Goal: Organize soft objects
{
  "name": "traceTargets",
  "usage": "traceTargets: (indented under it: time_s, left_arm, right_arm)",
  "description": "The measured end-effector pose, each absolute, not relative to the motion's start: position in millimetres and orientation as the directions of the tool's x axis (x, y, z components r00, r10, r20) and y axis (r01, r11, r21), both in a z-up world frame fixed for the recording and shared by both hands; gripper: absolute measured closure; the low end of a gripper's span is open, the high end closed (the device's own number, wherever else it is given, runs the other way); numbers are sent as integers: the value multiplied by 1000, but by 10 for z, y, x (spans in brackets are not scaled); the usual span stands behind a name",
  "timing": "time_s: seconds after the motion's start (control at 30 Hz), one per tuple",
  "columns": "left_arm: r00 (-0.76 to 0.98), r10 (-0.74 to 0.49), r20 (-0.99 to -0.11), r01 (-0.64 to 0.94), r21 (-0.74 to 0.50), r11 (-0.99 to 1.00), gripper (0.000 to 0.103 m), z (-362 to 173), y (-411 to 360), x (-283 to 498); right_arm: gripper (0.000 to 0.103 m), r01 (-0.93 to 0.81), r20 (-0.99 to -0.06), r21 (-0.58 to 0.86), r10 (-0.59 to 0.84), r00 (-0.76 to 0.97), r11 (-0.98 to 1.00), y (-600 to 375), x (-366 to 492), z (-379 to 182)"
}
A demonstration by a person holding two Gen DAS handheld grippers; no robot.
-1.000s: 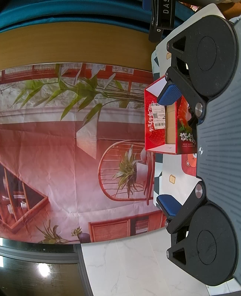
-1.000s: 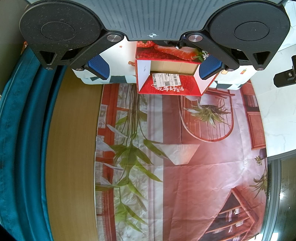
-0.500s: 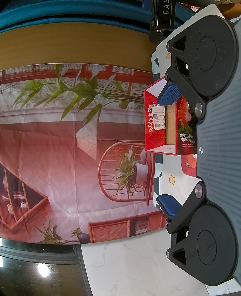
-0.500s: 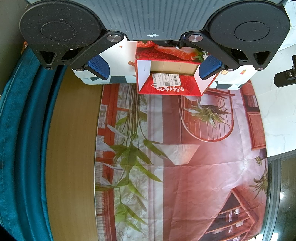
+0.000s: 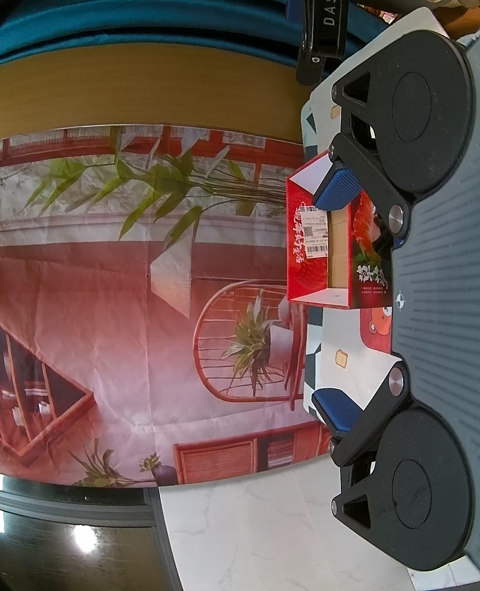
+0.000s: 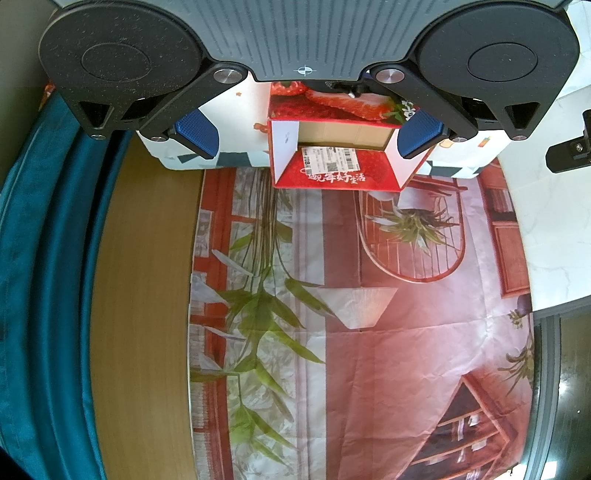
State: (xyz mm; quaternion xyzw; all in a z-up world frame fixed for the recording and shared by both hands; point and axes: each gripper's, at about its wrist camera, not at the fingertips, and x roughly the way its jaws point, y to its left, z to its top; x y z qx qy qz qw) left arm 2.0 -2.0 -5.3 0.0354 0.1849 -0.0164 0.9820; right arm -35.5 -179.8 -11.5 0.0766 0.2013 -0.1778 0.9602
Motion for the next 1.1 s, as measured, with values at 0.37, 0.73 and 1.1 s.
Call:
traceTargets:
  time_s: [0.37, 0.73, 1.1]
  left_arm:
    - [909, -49, -414, 60, 13, 998, 0, -384, 88, 299]
    - [878, -60, -474, 98, 55, 994, 0, -1011, 102, 601]
    - [855, -66, -514, 90, 23, 996, 1, -1574, 159, 762]
  right_arm:
    - [0, 323, -382, 185, -235, 894, 928, -1967, -305, -527]
    - [0, 308, -450, 187, -197, 871, 933, -1999, -73, -1262]
    - [0, 307, -497, 196, -176, 850, 931, -1989, 33, -1901]
